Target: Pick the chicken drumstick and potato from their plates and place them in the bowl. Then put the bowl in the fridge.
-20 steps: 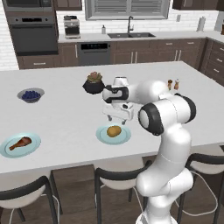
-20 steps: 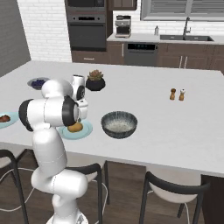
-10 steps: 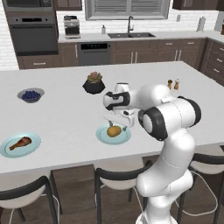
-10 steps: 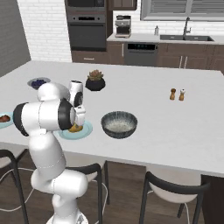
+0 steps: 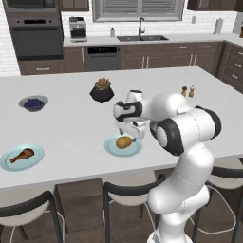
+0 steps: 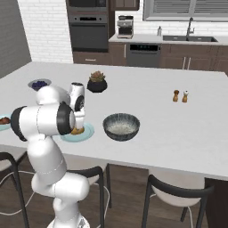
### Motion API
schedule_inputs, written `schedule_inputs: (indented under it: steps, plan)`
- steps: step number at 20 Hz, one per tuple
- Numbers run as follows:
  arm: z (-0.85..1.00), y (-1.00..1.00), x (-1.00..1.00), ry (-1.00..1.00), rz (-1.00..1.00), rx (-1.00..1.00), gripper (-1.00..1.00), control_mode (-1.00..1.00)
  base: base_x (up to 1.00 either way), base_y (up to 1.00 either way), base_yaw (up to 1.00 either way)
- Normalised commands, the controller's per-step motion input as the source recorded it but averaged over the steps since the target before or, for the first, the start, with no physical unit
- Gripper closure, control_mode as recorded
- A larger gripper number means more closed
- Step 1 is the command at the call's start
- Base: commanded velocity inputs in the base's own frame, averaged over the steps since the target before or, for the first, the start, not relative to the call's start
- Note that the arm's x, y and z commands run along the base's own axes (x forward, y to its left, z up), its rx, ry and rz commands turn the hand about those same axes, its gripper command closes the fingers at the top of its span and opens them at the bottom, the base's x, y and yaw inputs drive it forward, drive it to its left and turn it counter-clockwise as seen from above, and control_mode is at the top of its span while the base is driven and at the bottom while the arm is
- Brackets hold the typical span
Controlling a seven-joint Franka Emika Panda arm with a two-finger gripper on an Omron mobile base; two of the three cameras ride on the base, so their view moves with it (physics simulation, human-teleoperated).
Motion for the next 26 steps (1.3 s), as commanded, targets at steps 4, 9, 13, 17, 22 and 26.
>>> schedule_inputs:
  steps: [4,9,13,17,22,26]
  plan:
    - [0.00,0.00,0.03,-0.19,-0.11,0.00,-1.00,-1.00,0.00,0.00,0.00]
    - [-0.06,0.00,0.00,-0.07,-0.07,0.01,-1.00,-1.00,0.00,0.00,0.00]
    - [-0.18,0.00,-0.01,0.00,0.00,0.02,-1.00,-1.00,0.00,0.00,0.00]
    - [-0.11,0.00,0.18,0.01,0.00,0.00,-1.00,-1.00,0.00,0.00,0.00]
    - [-0.28,0.00,0.13,0.00,0.00,0.00,-1.00,-1.00,0.00,0.00,0.00]
    - [-0.26,0.00,0.23,0.00,0.00,0.00,-1.00,-1.00,0.00,0.00,0.00]
